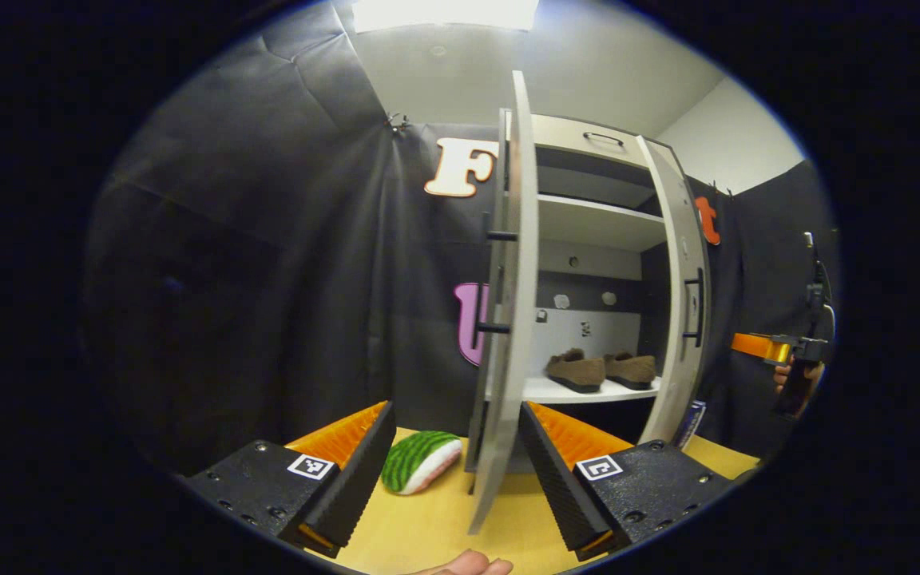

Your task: Grab one shoe with the right hand and put it into the shoe cabinet, grab the other shoe with the left hand and put it into the shoe cabinet; then close the right door with the right hand and the left door with the left hand.

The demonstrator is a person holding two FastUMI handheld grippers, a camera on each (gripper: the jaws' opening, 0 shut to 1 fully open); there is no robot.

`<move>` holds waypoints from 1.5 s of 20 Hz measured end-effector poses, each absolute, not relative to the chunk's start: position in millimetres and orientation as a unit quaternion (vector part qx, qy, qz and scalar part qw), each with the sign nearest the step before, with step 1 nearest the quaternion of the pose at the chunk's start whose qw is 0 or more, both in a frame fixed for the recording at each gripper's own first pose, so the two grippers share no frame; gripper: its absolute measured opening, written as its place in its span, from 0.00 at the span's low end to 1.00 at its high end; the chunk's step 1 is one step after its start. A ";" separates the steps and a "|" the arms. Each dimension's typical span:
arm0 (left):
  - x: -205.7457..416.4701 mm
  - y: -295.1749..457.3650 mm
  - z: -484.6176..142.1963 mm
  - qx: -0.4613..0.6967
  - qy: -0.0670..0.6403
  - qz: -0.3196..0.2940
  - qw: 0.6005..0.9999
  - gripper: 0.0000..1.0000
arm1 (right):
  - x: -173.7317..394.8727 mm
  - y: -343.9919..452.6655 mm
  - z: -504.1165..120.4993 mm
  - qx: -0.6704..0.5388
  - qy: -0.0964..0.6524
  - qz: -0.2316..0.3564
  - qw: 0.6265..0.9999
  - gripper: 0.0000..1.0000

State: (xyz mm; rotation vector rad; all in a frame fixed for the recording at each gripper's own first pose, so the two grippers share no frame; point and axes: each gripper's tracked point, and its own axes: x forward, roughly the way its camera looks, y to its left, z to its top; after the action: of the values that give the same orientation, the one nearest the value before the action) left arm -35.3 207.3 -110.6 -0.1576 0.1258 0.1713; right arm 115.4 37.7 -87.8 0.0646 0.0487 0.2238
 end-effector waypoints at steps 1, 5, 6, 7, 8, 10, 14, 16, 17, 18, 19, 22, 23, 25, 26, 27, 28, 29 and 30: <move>-34.0 224.3 -111.2 -0.079 0.063 0.102 0.990 0.94 | 108.6 38.1 -90.0 0.030 0.026 0.112 0.993 0.96; -29.0 272.0 -103.2 -0.083 0.053 0.121 0.988 0.95 | 76.8 30.8 -96.6 0.019 0.016 0.100 0.995 0.96; -23.1 282.9 -100.8 -0.081 0.055 0.126 0.987 0.95 | 69.3 36.2 -97.9 0.027 0.015 0.107 0.994 0.96; -16.3 290.9 -99.4 -0.078 0.058 0.126 0.987 0.94 | 62.7 44.3 -99.3 0.036 0.015 0.119 0.992 0.96; -8.4 294.4 -97.9 -0.077 0.062 0.121 0.988 0.95 | 55.1 49.3 -100.6 0.042 0.018 0.130 0.990 0.96; 8.4 287.5 -98.2 -0.061 0.074 0.087 0.992 0.94 | 38.5 45.7 -105.0 0.043 0.021 0.132 0.990 0.98; 46.2 299.4 -97.9 -0.033 0.091 0.078 0.992 0.94 | 5.1 26.8 -103.9 0.038 0.010 0.114 0.993 0.96; 64.2 296.9 -94.4 -0.036 0.092 0.074 0.992 0.95 | -10.1 14.4 -103.0 0.042 0.008 0.099 0.994 0.99; 71.8 294.4 -88.8 -0.036 0.085 0.071 0.993 0.90 | -17.6 12.8 -101.3 0.041 0.005 0.096 0.994 0.96; 80.6 292.2 -82.2 -0.034 0.078 0.069 0.994 0.95 | -24.6 11.1 -100.0 0.039 0.001 0.094 0.995 0.96; 89.5 287.1 -75.2 -0.030 0.072 0.065 0.995 0.90 | -29.7 9.0 -98.8 0.038 -0.002 0.091 0.995 0.94; 104.8 266.8 -64.4 0.013 0.078 0.057 0.995 0.90 | -43.4 7.8 -93.6 0.034 -0.017 0.088 0.995 0.96; 107.6 263.8 -49.7 0.027 0.065 0.060 0.996 0.85 | -46.9 9.5 -92.0 0.033 -0.021 0.089 0.995 0.94; 113.5 257.5 -40.4 0.030 0.067 0.057 0.996 0.74 | -52.7 10.7 -90.5 0.024 -0.023 0.089 0.995 0.94; 117.2 246.9 -44.1 0.022 0.077 0.048 0.996 0.75 | -55.5 10.2 -90.6 0.018 -0.023 0.089 0.996 0.96; 119.5 240.5 -44.2 0.006 0.080 0.036 0.996 0.75 | -56.8 8.8 -91.2 0.017 -0.022 0.087 0.996 0.94; 122.4 230.2 -45.4 -0.009 0.083 0.021 0.996 0.75 | -57.7 8.2 -92.1 0.018 -0.020 0.086 0.996 0.94; 124.0 218.3 -45.8 -0.021 0.082 0.006 0.996 0.76 | -56.8 7.7 -93.2 0.020 -0.018 0.087 0.996 0.96; 123.3 205.8 -49.7 -0.024 0.088 -0.004 0.996 0.76 | -56.4 5.2 -94.5 0.021 -0.015 0.086 0.996 0.96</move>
State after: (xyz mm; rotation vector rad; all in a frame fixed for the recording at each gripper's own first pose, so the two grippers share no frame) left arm 123.3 205.8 -49.7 -0.0474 0.1771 -0.0084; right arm -56.4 5.2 -94.5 0.0414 -0.0300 0.1730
